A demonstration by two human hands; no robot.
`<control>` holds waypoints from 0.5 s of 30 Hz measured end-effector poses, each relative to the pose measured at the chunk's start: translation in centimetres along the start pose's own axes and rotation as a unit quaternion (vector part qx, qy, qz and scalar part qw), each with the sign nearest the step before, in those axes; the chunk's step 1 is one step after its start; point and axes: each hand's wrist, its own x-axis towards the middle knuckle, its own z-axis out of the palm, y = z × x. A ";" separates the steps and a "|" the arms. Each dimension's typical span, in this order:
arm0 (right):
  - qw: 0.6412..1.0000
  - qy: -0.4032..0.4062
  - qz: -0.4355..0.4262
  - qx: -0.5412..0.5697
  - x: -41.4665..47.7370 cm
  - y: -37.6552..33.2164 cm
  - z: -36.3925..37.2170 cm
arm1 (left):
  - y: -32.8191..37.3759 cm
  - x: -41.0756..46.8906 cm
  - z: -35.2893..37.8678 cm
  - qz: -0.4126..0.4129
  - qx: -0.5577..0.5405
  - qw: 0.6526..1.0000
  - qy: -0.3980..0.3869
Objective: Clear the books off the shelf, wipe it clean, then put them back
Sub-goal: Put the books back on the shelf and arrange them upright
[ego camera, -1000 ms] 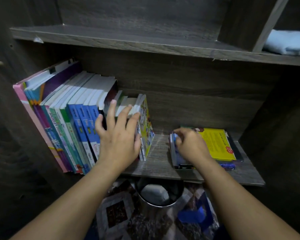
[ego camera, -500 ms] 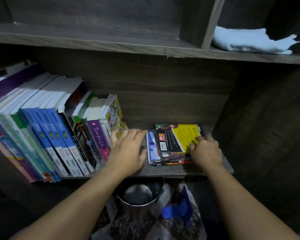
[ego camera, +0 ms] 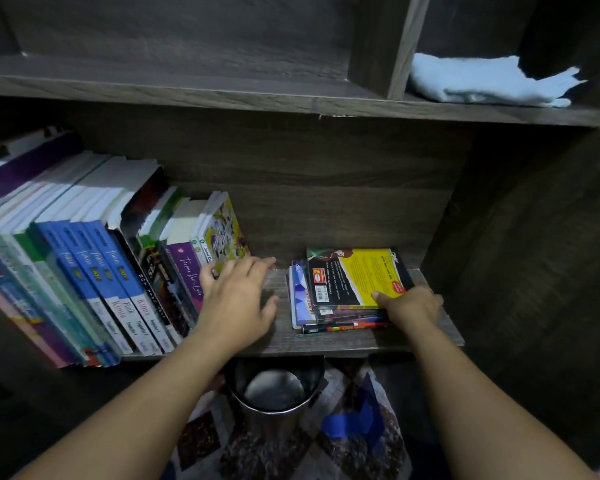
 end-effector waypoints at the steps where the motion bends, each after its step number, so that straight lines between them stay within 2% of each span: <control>1: 1.000 0.002 0.006 -0.006 -0.1 -0.2 0.0 | -0.1 0.0 -0.1 -0.002 0.000 1.000 0.001; 15: 0.995 0.023 0.065 0.067 -1.5 -2.0 0.8 | -2.2 -0.3 -1.3 -0.039 0.004 0.999 -0.010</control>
